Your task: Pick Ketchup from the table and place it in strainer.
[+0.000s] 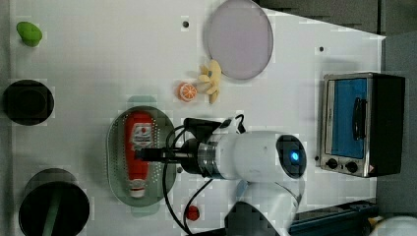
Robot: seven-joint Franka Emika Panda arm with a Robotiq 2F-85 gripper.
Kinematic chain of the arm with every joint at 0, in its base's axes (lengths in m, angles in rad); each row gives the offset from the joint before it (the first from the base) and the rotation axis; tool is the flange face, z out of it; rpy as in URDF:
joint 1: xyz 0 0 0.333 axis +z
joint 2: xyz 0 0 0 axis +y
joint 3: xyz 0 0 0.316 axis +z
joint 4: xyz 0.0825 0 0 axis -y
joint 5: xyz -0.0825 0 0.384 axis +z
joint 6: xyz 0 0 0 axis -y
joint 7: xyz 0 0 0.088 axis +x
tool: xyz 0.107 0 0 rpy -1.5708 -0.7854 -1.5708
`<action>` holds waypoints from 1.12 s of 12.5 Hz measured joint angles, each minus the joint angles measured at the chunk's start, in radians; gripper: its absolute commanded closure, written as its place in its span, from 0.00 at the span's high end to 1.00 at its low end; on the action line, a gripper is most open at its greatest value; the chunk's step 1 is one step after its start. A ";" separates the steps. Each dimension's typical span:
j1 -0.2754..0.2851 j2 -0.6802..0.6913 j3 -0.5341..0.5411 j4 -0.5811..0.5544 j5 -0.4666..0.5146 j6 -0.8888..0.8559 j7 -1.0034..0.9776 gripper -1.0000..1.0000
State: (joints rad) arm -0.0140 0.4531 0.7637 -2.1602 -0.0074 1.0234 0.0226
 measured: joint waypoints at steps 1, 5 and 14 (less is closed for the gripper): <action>-0.001 0.022 -0.008 -0.006 0.000 0.000 0.012 1.00; -0.030 -0.034 -0.009 -0.035 0.001 -0.147 0.089 1.00; -0.256 -0.626 -0.129 0.104 0.003 -0.554 0.157 1.00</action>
State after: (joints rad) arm -0.2695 -0.1733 0.6348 -2.0566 -0.0041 0.4690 0.1792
